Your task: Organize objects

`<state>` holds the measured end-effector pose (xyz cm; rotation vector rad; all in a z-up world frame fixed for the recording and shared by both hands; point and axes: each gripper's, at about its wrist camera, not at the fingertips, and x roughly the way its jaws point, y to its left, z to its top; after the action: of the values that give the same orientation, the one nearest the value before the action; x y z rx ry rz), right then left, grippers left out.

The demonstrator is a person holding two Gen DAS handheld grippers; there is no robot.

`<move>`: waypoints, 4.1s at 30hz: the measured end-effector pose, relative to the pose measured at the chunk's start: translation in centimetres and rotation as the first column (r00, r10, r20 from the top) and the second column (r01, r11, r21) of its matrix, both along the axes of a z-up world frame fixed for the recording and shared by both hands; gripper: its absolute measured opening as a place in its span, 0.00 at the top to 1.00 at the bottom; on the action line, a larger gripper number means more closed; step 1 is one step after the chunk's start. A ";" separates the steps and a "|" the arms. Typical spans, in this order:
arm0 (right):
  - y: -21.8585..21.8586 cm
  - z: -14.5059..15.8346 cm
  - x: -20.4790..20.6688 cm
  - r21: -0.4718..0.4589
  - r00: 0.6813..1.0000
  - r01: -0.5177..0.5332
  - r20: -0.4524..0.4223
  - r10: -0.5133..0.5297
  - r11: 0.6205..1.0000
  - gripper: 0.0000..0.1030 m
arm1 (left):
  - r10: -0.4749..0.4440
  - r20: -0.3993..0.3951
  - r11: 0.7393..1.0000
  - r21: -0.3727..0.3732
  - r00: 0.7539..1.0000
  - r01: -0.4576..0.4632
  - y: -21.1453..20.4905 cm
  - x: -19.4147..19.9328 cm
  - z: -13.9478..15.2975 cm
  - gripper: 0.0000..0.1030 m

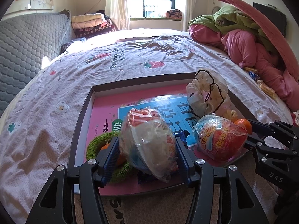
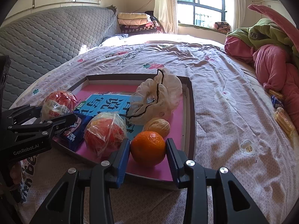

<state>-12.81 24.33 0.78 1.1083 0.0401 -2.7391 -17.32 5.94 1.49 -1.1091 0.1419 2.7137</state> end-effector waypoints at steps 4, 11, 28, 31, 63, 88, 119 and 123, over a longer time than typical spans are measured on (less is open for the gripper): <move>0.0 0.0 0.0 0.003 1.000 0.006 -0.005 -0.006 1.000 0.62 | -0.001 0.004 1.000 0.004 1.000 0.001 0.0 0.0 0.0 0.41; 0.4 0.2 -0.1 0.000 1.000 0.029 -0.008 -0.029 1.000 0.61 | 0.005 0.008 1.000 0.014 1.000 -0.005 -0.1 0.1 0.1 0.40; 0.0 0.8 0.2 0.018 0.999 0.024 -0.036 -0.023 1.000 0.55 | 0.031 -0.003 0.999 0.041 1.000 -0.031 -0.7 0.2 1.1 0.37; 0.0 1.0 0.3 0.022 0.999 0.024 -0.047 -0.023 0.999 0.55 | 0.039 -0.010 0.998 0.050 0.999 -0.038 -1.0 0.3 1.6 0.36; -2.6 6.2 4.7 0.047 0.968 -0.015 -0.250 0.026 0.999 0.27 | 0.162 -0.076 0.983 0.095 0.984 -0.154 -3.3 6.3 4.8 0.25; -2.9 7.6 9.4 -0.012 0.960 0.028 -0.277 -0.030 1.000 0.22 | 0.180 -0.107 0.983 0.066 0.978 -0.173 -3.4 11.4 6.0 0.25; -4.5 6.6 11.7 0.024 0.966 0.033 -0.258 -0.025 0.999 0.17 | 0.182 -0.053 0.983 0.031 0.982 -0.181 -3.1 13.0 4.6 0.25; -4.5 6.1 11.7 0.022 0.969 0.035 -0.245 -0.028 0.999 0.17 | 0.183 -0.051 0.983 0.029 0.982 -0.182 -3.0 13.1 4.1 0.25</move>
<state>-1.12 19.84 6.89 0.7758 0.0935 -2.8959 -4.20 2.99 5.60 -1.0931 0.0162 2.8990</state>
